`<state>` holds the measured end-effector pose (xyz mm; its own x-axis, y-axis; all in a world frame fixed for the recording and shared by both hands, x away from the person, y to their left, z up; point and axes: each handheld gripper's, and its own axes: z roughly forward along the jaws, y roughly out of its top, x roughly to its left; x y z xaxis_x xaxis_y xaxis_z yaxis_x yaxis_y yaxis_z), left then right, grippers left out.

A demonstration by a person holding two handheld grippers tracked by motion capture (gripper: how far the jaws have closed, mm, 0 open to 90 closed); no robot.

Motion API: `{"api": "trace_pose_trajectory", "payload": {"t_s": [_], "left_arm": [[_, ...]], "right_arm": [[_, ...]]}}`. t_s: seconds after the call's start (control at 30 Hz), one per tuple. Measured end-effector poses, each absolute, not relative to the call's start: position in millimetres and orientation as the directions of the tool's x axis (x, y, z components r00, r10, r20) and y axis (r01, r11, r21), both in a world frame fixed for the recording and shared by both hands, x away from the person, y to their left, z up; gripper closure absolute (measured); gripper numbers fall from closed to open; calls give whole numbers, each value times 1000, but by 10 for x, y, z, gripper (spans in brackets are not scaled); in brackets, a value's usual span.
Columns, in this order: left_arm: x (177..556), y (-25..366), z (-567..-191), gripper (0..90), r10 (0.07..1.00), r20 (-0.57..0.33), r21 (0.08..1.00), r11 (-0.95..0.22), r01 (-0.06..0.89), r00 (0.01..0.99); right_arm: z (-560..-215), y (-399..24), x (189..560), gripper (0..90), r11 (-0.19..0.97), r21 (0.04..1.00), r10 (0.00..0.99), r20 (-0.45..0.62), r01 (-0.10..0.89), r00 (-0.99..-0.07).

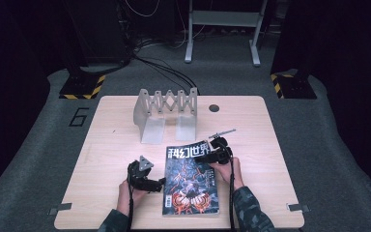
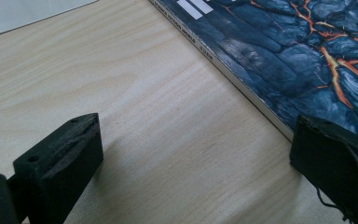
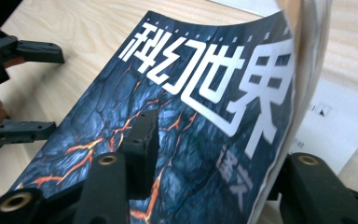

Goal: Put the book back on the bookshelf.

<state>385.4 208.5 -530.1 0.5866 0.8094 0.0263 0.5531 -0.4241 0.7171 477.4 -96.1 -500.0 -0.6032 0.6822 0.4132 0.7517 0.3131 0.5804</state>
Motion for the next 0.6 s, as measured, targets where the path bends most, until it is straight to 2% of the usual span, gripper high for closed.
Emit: {"api": "trace_pose_trajectory", "payload": {"t_s": [0.17, 0.2, 0.23, 0.37, 0.6], "left_arm": [[3854, 2085, -5301, 22, 810, 27, 717, -424, 553, 587], [3854, 2085, -5301, 22, 810, 27, 717, -424, 553, 586], [3854, 2085, -5300, 22, 809, 26, 717, -425, 553, 587], [3854, 2082, -5302, 22, 811, 29, 719, -423, 552, 584], [3859, 2101, -5292, 20, 799, 20, 714, -432, 551, 601]], "right_arm": [[-4972, -928, 4795, 664, 326, 596, 688, 383, 734, -616], [-4972, -928, 4795, 664, 326, 596, 688, 383, 734, -616], [-4969, -941, 4787, 741, 316, 596, 693, 387, 738, -609], [-4958, -970, 4758, 847, 297, 607, 688, 399, 737, -606], [-4889, -956, 4679, 879, 302, 665, 668, 364, 683, -649]]}}
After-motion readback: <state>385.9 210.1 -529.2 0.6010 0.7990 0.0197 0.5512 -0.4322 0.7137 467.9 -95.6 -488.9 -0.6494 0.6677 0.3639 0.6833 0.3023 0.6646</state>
